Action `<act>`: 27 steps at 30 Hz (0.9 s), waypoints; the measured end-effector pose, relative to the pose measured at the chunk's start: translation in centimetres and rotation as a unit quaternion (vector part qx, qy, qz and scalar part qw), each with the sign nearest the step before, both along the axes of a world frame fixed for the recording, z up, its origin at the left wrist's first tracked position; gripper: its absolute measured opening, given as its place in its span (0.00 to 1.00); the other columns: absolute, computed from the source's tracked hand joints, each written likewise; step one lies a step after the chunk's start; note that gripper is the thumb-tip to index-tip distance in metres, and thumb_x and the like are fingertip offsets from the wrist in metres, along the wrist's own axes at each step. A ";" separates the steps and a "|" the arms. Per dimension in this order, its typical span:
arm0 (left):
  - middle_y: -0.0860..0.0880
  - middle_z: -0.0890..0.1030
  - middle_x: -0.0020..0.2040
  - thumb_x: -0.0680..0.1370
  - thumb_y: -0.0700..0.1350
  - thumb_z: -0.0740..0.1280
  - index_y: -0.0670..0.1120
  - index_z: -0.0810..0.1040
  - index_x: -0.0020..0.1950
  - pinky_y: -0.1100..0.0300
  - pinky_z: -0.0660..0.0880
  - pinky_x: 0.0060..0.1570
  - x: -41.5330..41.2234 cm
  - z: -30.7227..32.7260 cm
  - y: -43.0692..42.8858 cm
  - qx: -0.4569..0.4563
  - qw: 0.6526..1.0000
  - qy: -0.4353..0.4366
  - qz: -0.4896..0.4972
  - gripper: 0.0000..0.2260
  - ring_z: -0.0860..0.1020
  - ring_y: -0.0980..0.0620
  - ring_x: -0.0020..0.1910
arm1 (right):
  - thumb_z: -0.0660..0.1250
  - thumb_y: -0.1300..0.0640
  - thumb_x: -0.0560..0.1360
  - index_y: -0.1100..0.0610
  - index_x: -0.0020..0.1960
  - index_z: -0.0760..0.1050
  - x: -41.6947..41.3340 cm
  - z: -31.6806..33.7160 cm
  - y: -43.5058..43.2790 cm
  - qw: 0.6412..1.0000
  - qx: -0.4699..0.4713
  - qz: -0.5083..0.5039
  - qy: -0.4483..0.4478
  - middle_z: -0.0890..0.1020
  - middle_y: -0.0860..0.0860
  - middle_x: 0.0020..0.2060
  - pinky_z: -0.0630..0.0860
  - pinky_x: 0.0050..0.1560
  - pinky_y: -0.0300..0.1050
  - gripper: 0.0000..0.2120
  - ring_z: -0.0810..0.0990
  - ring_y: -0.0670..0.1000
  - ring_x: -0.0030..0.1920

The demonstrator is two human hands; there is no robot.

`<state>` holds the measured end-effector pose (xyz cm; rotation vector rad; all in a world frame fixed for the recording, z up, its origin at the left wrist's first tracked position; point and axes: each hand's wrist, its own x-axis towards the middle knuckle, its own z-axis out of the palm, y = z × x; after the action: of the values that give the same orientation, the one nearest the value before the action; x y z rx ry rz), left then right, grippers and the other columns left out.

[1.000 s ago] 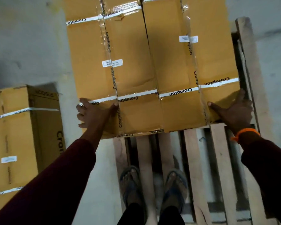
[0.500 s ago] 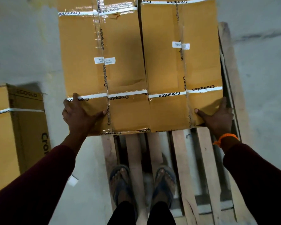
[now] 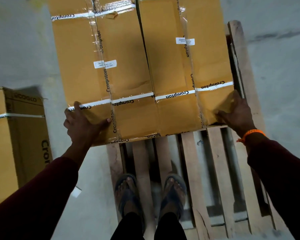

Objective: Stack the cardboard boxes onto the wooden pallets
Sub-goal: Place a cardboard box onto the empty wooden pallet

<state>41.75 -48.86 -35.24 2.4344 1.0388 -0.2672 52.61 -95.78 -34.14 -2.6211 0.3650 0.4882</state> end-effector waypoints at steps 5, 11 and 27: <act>0.38 0.57 0.78 0.61 0.64 0.81 0.50 0.58 0.79 0.36 0.63 0.71 -0.2 -0.2 1.0 0.003 0.999 -0.006 -0.039 0.54 0.59 0.30 0.75 | 0.74 0.63 0.74 0.59 0.81 0.57 0.4 0.4 0.3 1.000 0.009 -0.015 0.005 0.70 0.67 0.68 0.71 0.65 0.60 0.41 0.71 0.69 0.67; 0.36 0.55 0.79 0.60 0.60 0.83 0.50 0.58 0.81 0.36 0.62 0.72 -1.1 -0.5 2.5 0.008 0.995 -0.017 -0.102 0.56 0.59 0.28 0.74 | 0.70 0.64 0.71 0.57 0.81 0.58 -0.1 0.6 -0.5 0.999 0.022 0.035 -0.004 0.71 0.65 0.71 0.72 0.63 0.59 0.41 0.72 0.68 0.67; 0.38 0.50 0.83 0.75 0.56 0.73 0.48 0.58 0.82 0.34 0.56 0.76 -4.6 6.7 -3.0 0.009 0.956 0.011 -0.294 0.40 0.51 0.34 0.81 | 0.60 0.58 0.78 0.66 0.76 0.65 -7.3 5.8 18.0 0.977 0.114 0.160 -0.086 0.69 0.66 0.72 0.56 0.76 0.44 0.28 0.66 0.65 0.73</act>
<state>37.16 -51.84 -28.56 2.7082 0.2934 -0.4777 45.29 -77.77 -28.34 -2.4795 -0.1644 0.3752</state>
